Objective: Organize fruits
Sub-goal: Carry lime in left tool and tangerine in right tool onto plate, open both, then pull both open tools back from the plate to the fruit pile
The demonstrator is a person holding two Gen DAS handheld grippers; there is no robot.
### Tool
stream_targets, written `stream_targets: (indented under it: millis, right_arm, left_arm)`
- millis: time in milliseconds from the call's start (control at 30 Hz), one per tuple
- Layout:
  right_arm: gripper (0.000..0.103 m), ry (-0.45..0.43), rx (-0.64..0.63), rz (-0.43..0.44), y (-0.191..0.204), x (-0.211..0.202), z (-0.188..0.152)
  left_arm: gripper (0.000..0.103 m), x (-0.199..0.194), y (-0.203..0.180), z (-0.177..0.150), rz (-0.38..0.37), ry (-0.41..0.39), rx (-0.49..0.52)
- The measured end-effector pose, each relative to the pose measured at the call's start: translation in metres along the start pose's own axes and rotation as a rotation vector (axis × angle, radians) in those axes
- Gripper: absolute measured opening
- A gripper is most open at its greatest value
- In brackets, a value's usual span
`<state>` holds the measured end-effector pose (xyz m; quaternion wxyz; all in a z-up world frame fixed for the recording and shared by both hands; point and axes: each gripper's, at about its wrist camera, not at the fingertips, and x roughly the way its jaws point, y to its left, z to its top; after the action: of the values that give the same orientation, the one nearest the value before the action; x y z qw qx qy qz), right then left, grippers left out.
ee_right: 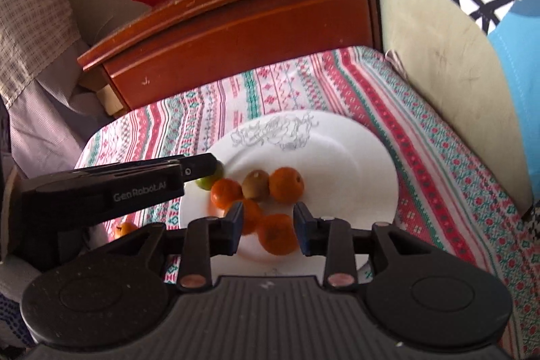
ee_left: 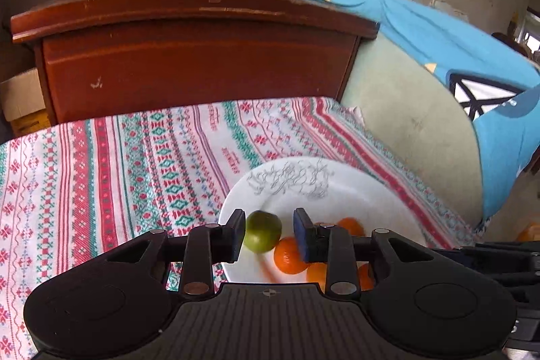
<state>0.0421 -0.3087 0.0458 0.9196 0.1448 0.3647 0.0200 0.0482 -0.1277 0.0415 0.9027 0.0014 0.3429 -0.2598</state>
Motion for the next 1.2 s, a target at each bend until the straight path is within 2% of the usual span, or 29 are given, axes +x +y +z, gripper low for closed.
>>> stream_targets:
  millis: [133, 233, 367, 733, 1000, 1200]
  right_arm:
    - [0.035, -0.012, -0.002, 0.001, 0.001, -0.006, 0.002]
    - [0.035, -0.019, -0.022, 0.007, 0.005, -0.010, 0.001]
    - [0.036, -0.014, -0.028, 0.038, 0.010, -0.013, -0.002]
    - [0.037, 0.008, -0.103, 0.110, 0.033, -0.014, -0.016]
    - [0.037, 0.046, -0.171, 0.177, 0.053, -0.013, -0.031]
    - [0.037, 0.082, -0.217, 0.203, 0.063, -0.010, -0.042]
  left_arm:
    - [0.037, -0.015, 0.000, 0.006, 0.008, -0.012, -0.004]
    - [0.038, -0.030, 0.005, 0.008, 0.007, -0.012, -0.041]
    - [0.045, -0.045, 0.012, 0.007, 0.017, -0.010, -0.075]
    - [0.045, -0.080, 0.048, -0.015, 0.102, 0.013, -0.195]
    - [0.045, -0.102, 0.059, -0.043, 0.138, 0.025, -0.228]
    - [0.045, -0.109, 0.057, -0.061, 0.144, 0.050, -0.201]
